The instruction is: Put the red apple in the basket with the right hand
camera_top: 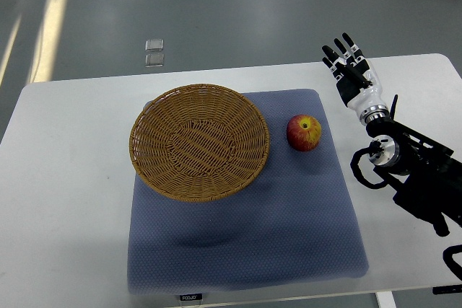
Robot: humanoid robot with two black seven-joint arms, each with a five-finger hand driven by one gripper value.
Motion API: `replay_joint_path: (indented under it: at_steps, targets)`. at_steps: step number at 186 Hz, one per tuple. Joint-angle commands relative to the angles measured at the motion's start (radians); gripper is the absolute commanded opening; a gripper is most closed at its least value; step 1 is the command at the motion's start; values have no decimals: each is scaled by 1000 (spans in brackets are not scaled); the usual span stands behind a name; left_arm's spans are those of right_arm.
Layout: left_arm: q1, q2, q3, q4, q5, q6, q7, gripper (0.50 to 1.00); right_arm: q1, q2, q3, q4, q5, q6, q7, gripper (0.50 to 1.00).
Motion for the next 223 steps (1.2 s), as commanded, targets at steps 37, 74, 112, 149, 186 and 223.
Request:
replay_joint_path:
  at_steps: [37, 74, 112, 149, 186, 223]
  targets:
    - [2, 0, 0, 0, 0, 0, 0, 1000, 0, -19, 0, 7, -2, 8, 0, 921]
    - [2, 0, 0, 0, 0, 0, -1, 1000, 1, -90, -9, 10, -6, 35, -2, 921]
    - [2, 0, 0, 0, 0, -1, -1, 1000, 6, -186, -20, 15, -103, 75, 0, 921]
    - [2, 0, 0, 0, 0, 0, 0, 1000, 33, -244, -22, 32, -406, 86, 21, 921]
    - [2, 0, 0, 0, 0, 0, -1, 1000, 52, -277, -25, 138, -825, 110, 60, 921]
    - [2, 0, 0, 0, 0, 0, -1, 1000, 116, -313, -32, 225, -1287, 109, 60, 921]
